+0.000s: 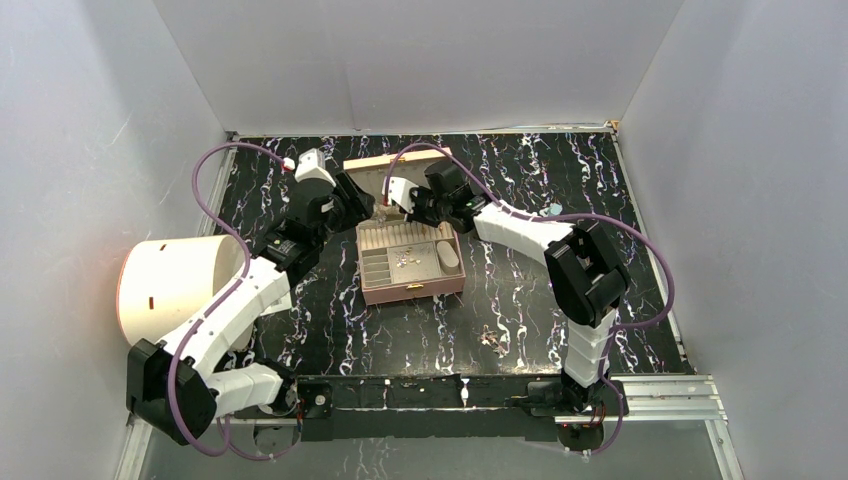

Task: Organize the mixed jewelry
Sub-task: Adjust the jewelry in the jewelry box.

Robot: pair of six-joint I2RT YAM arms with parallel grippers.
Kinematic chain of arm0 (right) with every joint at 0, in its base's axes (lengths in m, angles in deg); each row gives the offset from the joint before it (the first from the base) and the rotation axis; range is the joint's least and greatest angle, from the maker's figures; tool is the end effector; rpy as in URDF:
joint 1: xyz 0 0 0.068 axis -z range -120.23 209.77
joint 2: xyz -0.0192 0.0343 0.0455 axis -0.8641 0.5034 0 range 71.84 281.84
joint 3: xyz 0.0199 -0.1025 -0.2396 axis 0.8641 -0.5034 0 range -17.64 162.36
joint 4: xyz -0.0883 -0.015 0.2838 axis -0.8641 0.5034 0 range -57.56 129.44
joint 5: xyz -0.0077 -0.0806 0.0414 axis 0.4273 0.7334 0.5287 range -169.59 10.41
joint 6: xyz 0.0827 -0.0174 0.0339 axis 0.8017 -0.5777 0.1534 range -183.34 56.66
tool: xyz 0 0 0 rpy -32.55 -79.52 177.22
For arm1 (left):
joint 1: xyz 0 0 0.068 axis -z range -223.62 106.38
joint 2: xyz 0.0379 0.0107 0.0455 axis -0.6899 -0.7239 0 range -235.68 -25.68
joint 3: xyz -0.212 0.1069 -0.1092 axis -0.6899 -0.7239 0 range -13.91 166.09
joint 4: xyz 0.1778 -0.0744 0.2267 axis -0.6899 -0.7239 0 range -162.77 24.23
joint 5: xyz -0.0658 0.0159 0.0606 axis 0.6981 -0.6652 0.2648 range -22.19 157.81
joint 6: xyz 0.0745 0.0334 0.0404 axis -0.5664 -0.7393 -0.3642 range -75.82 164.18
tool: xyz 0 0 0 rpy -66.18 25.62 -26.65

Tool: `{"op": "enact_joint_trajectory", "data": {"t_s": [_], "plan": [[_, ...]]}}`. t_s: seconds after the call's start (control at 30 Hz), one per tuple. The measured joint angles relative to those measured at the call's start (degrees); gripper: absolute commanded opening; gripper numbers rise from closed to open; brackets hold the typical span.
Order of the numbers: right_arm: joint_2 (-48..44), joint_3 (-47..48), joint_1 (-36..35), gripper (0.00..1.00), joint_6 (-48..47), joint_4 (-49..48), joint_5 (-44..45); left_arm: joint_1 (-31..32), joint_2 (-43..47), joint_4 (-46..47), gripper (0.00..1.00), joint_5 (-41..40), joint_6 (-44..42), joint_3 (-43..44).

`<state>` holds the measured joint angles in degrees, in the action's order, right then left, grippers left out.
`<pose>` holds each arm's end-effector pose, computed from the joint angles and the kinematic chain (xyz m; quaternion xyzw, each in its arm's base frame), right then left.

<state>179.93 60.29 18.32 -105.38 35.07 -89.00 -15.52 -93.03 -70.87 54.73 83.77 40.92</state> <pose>0.3684 0.3430 0.1791 -0.6119 0.6266 0.0696 0.4776 0.3251 -0.1527 0.2968 -0.1471 0.7911 -0.2503 0.5384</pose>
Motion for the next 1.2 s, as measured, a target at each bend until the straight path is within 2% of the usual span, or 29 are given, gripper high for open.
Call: {"op": "enact_joint_trajectory", "data": {"t_s": [0.1, 0.23, 0.4, 0.8, 1.0, 1.2], "plan": [[0.0, 0.02, 0.24, 0.0, 0.15, 0.15, -0.31, 0.0, 0.02, 4.31, 0.53, 1.07, 0.26, -2.47], [0.0, -0.02, 0.31, 0.0, 1.07, -0.22, -0.5, 0.0, -0.48, 9.29, 0.53, 3.28, 0.48, -5.81], [-0.13, -1.84, 0.66, 0.0, 3.56, -3.3, -0.94, 0.02, -5.18, 13.35, 0.53, 5.86, -0.07, -6.08], [-1.99, -8.83, 1.33, 0.0, 10.43, -14.27, -1.99, 0.66, -13.88, 16.94, 0.5, 0.48, -2.51, -6.32], [-2.43, -10.95, 1.33, 0.0, 10.36, -17.31, -1.97, 0.96, -17.27, 17.31, 0.46, -0.46, -1.97, -6.32], [-2.71, -12.02, 1.33, 0.0, 10.03, -18.75, -1.9, 1.51, -18.58, 19.32, 0.36, -2.67, -1.36, -6.16]]}}
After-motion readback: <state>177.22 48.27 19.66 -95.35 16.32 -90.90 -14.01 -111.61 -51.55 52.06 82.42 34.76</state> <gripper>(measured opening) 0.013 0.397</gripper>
